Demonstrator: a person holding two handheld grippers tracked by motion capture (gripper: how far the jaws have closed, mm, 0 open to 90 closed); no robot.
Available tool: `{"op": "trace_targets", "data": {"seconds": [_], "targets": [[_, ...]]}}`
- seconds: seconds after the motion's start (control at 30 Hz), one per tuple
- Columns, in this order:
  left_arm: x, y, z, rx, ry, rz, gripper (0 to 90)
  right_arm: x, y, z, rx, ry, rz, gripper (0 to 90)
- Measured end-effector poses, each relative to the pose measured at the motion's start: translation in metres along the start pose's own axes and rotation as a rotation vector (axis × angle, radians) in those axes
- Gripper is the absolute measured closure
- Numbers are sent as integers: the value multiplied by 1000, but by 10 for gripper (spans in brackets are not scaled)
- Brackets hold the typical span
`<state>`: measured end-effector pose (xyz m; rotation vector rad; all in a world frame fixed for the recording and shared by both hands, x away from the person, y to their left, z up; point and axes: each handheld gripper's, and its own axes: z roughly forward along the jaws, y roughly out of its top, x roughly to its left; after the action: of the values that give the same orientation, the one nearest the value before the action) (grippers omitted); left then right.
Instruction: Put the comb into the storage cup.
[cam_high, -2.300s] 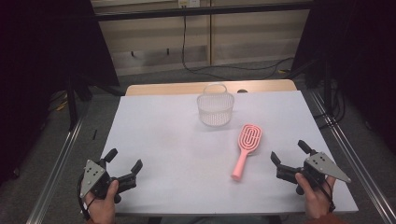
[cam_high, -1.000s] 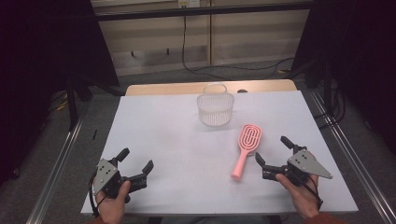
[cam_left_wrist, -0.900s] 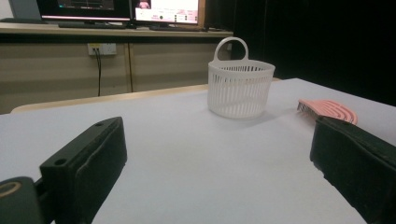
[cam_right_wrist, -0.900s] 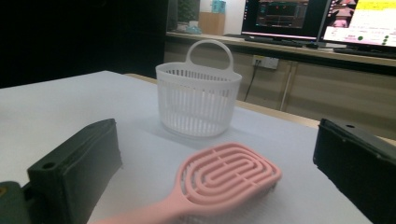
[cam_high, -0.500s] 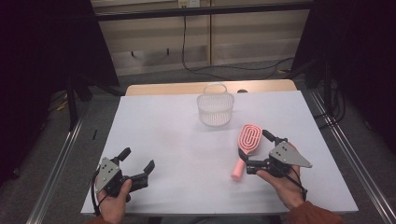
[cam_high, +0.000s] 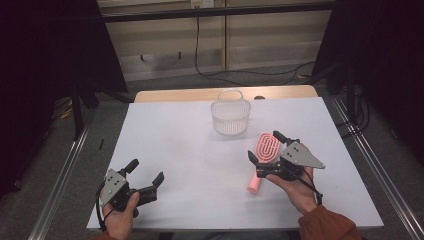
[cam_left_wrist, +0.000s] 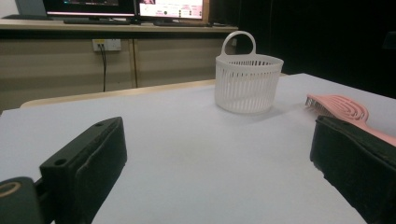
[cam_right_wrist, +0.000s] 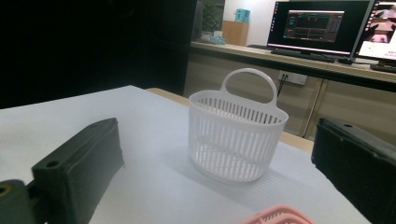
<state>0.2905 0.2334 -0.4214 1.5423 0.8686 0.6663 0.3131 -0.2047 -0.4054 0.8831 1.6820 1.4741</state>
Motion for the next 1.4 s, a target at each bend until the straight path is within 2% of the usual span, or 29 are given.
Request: {"op": "trace_targets", "data": {"seconds": [0.27, 0.33, 0.37, 0.47, 0.53, 0.57, 0.63, 0.67, 0.7, 0.73, 0.77, 0.83, 0.9, 0.93, 1.0, 1.03, 1.13, 1.23, 1.4], "targets": [[1, 0, 0, 3, 2, 4, 38, -2, -2, 13, 14, 17, 6, 52], [1, 0, -1, 5, 4, 2, 38, -3, -2, 17, 19, 17, 38, 66], [1, 0, -1, 4, 3, 1, 38, -4, -2, 19, 23, 19, 39, 71], [2, 0, -1, 5, 4, 4, 38, -5, -3, 23, 22, 13, 37, 103], [2, -1, 0, 11, 3, 0, 38, -4, -7, 24, 44, 28, 38, 139], [2, -1, 0, 16, 1, 0, 38, -4, -8, 24, 43, 26, 37, 161], [2, -1, 0, 12, -3, -2, 38, -4, -11, 24, 34, 10, 18, 266], [2, -1, 0, 12, -3, -2, 38, -4, -11, 24, 34, 10, 18, 266], [2, -1, 0, 10, -7, 1, 38, -4, -12, 24, 34, 11, 33, 272], [2, 0, -1, 9, -7, 5, 37, -4, -13, 25, 28, 10, 39, 349], [2, 0, -1, 9, -7, 5, 36, -4, -13, 25, 28, 10, 39, 349], [2, 0, -1, 10, -6, 3, 36, -3, -13, 25, 30, 25, 57, 418], [3, 0, 0, 4, -7, -6, 35, -3, -13, 25, 34, 31, 60, 447], [2, 0, 0, 2, -4, -9, 35, -4, -13, 25, 37, 42, 65, 546], [3, 0, 1, 6, -6, -4, 36, -4, -13, 25, 33, 48, 64, 581], [3, 0, 2, 5, -6, -6, 35, -5, -13, 25, 32, 56, 73, 666], [4, 0, 1, 3, -2, -14, 36, -7, -13, 25, 31, 71, 67, 697], [4, 0, 0, 2, -3, -12, 36, -6, -12, 25, 43, 96, 33, 758], [4, 0, 1, 3, -3, -12, 36, -6, -12, 24, 53, 120, 30, 867]]}}
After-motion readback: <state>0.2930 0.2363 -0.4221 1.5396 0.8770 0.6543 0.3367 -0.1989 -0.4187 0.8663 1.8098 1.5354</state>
